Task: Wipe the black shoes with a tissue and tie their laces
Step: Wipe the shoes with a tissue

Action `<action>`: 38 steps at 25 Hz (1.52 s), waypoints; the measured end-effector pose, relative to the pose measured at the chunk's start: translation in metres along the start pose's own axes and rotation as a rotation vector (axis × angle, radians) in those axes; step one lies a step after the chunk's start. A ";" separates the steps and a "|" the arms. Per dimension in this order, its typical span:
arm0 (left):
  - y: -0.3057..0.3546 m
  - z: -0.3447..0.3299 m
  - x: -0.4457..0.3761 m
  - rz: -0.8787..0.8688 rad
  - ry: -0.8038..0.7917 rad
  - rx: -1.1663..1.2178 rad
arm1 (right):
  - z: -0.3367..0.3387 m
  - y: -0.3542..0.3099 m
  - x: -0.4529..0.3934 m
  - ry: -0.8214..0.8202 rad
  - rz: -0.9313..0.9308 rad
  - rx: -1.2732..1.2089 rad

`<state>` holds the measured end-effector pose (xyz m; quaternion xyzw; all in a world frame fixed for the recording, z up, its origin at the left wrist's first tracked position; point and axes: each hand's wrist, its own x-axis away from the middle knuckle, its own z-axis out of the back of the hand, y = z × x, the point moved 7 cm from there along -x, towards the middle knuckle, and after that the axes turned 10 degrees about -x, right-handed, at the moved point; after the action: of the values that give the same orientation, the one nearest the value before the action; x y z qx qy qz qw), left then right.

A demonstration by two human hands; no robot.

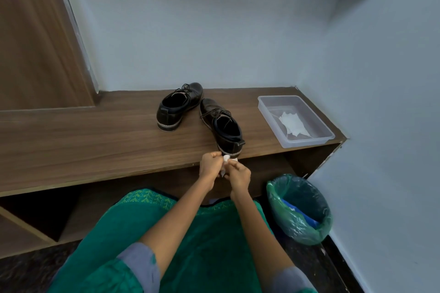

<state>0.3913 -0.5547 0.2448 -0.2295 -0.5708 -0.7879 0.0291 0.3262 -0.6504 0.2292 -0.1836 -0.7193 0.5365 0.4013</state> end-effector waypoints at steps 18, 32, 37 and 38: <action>0.019 0.057 -0.015 -0.075 0.240 0.433 | -0.028 -0.101 -0.016 -0.133 0.639 0.865; 0.082 0.071 -0.062 -0.426 0.441 -0.196 | 0.051 -0.115 -0.038 -0.331 0.576 0.654; 0.140 0.052 -0.113 -0.603 0.297 -0.771 | 0.059 -0.104 -0.043 -0.306 0.530 0.562; 0.143 0.055 -0.124 -0.550 0.274 -0.870 | 0.059 -0.102 -0.045 -0.302 0.529 0.561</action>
<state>0.5635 -0.5808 0.3359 0.0428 -0.2213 -0.9531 -0.2021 0.3251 -0.7547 0.2999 -0.1648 -0.5239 0.8174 0.1738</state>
